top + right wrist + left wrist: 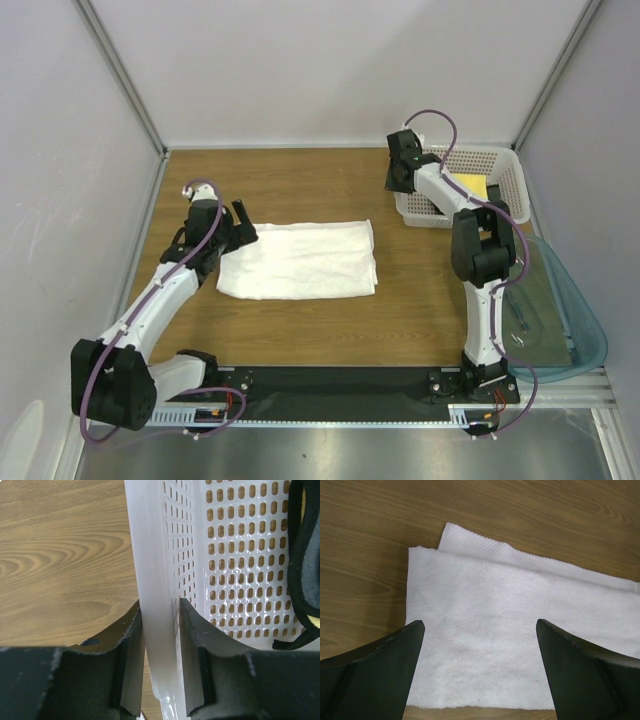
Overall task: Fold and stack the towels
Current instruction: Neatly place the folded towel into the bin
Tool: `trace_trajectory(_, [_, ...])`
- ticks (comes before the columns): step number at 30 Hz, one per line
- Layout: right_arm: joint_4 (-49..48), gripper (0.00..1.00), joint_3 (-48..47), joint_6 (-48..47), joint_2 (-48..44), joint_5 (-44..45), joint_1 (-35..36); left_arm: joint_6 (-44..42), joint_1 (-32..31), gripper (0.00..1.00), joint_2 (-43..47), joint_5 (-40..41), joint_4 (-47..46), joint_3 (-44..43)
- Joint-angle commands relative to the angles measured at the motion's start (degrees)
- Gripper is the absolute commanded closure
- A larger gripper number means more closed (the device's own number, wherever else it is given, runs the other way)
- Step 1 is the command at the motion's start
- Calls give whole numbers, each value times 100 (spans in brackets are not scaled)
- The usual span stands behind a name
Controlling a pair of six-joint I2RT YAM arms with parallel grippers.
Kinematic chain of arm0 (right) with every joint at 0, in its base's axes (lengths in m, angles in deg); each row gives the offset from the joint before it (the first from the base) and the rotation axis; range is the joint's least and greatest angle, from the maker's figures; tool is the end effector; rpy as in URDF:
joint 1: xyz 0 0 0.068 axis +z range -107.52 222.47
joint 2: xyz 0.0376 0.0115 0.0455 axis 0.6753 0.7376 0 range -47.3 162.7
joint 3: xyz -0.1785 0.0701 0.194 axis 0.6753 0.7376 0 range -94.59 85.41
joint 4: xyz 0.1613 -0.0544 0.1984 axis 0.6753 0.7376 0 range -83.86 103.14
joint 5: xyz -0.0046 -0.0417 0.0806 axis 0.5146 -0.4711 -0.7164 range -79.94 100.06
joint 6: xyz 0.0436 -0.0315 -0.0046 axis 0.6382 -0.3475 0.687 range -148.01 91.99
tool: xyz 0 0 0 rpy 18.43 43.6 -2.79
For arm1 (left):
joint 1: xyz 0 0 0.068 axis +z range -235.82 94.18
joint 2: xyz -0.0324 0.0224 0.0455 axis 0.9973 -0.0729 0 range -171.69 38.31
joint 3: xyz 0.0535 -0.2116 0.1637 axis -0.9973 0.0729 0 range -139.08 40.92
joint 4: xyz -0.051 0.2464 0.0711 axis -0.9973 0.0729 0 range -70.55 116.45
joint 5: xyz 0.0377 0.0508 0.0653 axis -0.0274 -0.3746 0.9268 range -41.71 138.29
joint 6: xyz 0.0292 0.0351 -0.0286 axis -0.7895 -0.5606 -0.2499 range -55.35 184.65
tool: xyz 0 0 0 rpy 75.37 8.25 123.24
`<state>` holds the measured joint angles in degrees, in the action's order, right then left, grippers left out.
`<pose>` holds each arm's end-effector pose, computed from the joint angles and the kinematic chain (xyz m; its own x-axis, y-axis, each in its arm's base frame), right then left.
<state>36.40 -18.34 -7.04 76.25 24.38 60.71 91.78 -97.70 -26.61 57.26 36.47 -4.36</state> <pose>0.4646 0.1437 0.2237 -0.7345 0.1231 -0.6673 0.1184 0.9916 0.0525 0.2425 -0.0453 0.2616 -0.5570 -0.3432 -0.7563 -0.1945 0.9392 -0.2829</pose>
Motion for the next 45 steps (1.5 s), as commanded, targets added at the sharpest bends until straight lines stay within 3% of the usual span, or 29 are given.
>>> trace_trajectory(1, [235, 76, 134, 644, -181, -281, 153, 195, -34, 0, -116, 341, -41, 28])
trace_trajectory(4, [77, 76, 407, 882, -314, -404, 276, 222, -34, 0, -213, 439, -66, -16])
trace_trajectory(6, [-28, 69, 346, 917, -270, -501, 434, 205, -34, 0, -327, 334, -145, -7])
trace_trajectory(12, [111, 78, -250, 1049, 143, -431, 619, 196, -34, 0, -503, 236, -163, -60])
trace_trajectory(16, [138, 77, -444, 1023, 266, -553, 646, 169, -34, 0, -495, 280, -190, -51])
trace_trajectory(18, [330, 72, -532, 953, 310, -571, 663, 152, -34, 0, -512, 315, -172, -60])
trace_trajectory(21, [681, 50, -673, 777, 197, -528, 663, 126, -34, 0, -565, 438, -146, -87])
trace_trajectory(22, [726, 37, -665, 707, -21, -536, 663, 125, -25, 0, -609, 474, -155, -87])
trace_trajectory(24, [719, 27, -542, 462, -408, -589, 672, 239, 106, 0, -661, 413, -129, -104])
trace_trajectory(25, [648, 15, -437, 339, -871, -685, 690, 283, 185, 0, -714, 360, -146, -104])
trace_trajectory(28, [332, 2, 99, 92, -1777, -896, 698, 380, 458, 0, -811, 228, -225, -52])
trace_trajectory(38, [-756, 0, 2594, 345, -3380, -2100, 847, 828, 687, 0, -1057, 61, -1095, 458])
trace_trajectory(45, [-1399, 1, 4019, 662, -3856, -1733, 1181, 1022, 678, 0, -627, 78, -1578, 1169])
